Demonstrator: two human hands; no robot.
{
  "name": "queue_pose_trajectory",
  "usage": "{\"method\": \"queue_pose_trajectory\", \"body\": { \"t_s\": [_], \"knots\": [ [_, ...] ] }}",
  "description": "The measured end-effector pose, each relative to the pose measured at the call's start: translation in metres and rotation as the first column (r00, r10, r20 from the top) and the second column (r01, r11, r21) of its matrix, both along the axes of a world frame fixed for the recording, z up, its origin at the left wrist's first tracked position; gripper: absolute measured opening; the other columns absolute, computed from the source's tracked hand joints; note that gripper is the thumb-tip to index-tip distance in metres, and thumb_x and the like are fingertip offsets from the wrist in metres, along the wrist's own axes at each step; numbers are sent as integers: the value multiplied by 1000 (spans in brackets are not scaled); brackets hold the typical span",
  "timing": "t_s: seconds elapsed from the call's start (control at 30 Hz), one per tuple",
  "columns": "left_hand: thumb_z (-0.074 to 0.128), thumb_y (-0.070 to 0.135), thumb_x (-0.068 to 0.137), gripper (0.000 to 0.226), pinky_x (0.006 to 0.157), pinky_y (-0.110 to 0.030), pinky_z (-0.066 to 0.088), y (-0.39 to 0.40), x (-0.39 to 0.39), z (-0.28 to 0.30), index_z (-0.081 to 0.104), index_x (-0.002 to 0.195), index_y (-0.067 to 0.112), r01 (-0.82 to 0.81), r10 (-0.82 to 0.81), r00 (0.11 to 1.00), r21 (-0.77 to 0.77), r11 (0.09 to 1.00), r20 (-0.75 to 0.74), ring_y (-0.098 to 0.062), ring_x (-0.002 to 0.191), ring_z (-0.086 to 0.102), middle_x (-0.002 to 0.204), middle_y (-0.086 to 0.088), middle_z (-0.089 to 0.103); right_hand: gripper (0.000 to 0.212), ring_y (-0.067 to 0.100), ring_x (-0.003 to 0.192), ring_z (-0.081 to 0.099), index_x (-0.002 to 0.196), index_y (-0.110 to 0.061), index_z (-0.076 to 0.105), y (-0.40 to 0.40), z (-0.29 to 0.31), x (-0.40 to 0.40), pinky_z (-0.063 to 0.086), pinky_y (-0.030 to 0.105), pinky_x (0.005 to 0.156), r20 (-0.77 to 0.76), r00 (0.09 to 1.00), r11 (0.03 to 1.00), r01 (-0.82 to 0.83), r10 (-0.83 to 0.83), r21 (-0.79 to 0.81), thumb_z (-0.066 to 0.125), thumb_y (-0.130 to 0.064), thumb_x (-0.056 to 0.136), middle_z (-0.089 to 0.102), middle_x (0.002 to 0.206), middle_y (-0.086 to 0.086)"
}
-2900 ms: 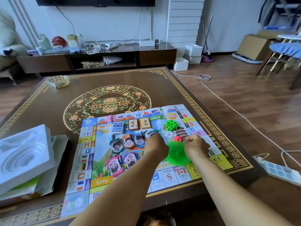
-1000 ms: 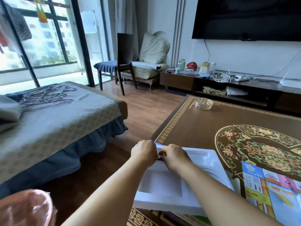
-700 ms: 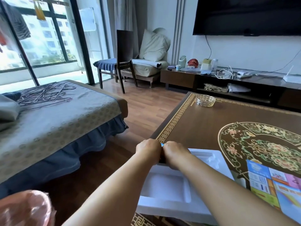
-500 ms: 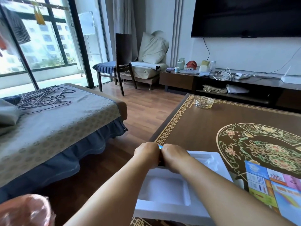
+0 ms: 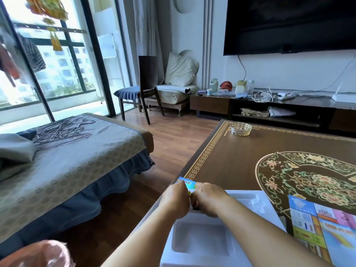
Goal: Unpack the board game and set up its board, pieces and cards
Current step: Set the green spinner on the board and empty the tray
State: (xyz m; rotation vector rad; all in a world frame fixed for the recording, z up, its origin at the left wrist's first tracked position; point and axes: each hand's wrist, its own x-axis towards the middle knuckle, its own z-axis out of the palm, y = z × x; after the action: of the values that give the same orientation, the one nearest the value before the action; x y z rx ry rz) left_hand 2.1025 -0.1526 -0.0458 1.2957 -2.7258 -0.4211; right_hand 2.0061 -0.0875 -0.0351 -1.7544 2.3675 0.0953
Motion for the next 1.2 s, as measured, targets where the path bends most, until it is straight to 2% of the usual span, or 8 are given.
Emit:
{"method": "queue_pose_trajectory", "body": {
  "t_s": [0.17, 0.33, 0.47, 0.67, 0.8, 1.0, 1.1, 1.2],
  "knots": [
    [53, 19, 90, 30, 76, -31, 45, 3, -5, -8, 47, 117, 8, -50, 50, 998, 24, 998, -34, -28, 103, 59, 112, -9, 63, 43, 30, 117, 49, 128, -9, 45, -11, -9, -3, 39, 33, 83, 116, 984, 991, 135, -135, 7, 56, -21, 88, 50, 127, 12],
    [45, 16, 92, 19, 80, -32, 42, 11, -8, 2, 48, 110, 12, -108, 118, 979, 66, 992, -166, -29, 107, 56, 113, -9, 62, 14, 33, 109, 52, 103, -17, 53, 0, -18, -15, 44, 37, 86, 255, 957, 966, 184, -135, -181, 46, -19, 92, 48, 114, 9],
    [43, 16, 94, 24, 77, -30, 45, 29, -11, 15, 59, 111, 19, -89, 153, 904, 174, 981, -400, -29, 97, 59, 106, -8, 66, 17, 23, 90, 56, 96, -18, 61, 23, -6, -20, 36, 24, 70, 497, 853, 794, 410, -160, -448, 47, -12, 90, 60, 99, 4],
    [59, 16, 86, 13, 69, -37, 50, 77, -23, 45, 66, 77, 22, 67, 124, 815, 304, 950, -567, -24, 70, 54, 74, -6, 62, 3, 14, 66, 55, 81, -18, 67, 82, 25, -15, 41, 24, 63, 733, 668, 547, 665, -130, -509, 69, -16, 81, 61, 67, -6],
    [63, 15, 84, 10, 70, -26, 46, 124, -29, 57, 73, 87, 17, 121, 109, 783, 321, 939, -613, -21, 82, 64, 88, -5, 73, 5, 13, 70, 59, 82, -19, 68, 136, 33, -12, 47, 25, 67, 768, 619, 444, 741, -162, -504, 69, -14, 82, 65, 72, -5],
    [66, 11, 84, 7, 50, -18, 34, 209, -43, 63, 72, 81, 12, 289, -16, 770, 327, 900, -637, 5, 50, 50, 60, 1, 62, 10, 16, 82, 63, 92, -17, 72, 223, 35, -15, 47, 26, 71, 791, 545, 294, 832, -278, -471, 66, -16, 84, 71, 87, 0],
    [66, 14, 83, 6, 58, -23, 36, 263, -55, 60, 72, 85, 13, 357, -90, 783, 326, 875, -616, -16, 72, 66, 76, -7, 71, 10, 13, 74, 58, 92, -18, 71, 283, 35, -22, 42, 22, 63, 782, 524, 212, 852, -338, -479, 67, -17, 84, 67, 80, -4],
    [65, 16, 83, 7, 57, -23, 38, 318, -69, 57, 69, 88, 15, 450, -175, 779, 341, 825, -602, -26, 73, 63, 80, -7, 71, 8, 13, 72, 57, 91, -15, 71, 347, 33, -28, 43, 24, 65, 786, 492, 96, 863, -374, -495, 68, -16, 83, 65, 77, -2]
  ]
}}
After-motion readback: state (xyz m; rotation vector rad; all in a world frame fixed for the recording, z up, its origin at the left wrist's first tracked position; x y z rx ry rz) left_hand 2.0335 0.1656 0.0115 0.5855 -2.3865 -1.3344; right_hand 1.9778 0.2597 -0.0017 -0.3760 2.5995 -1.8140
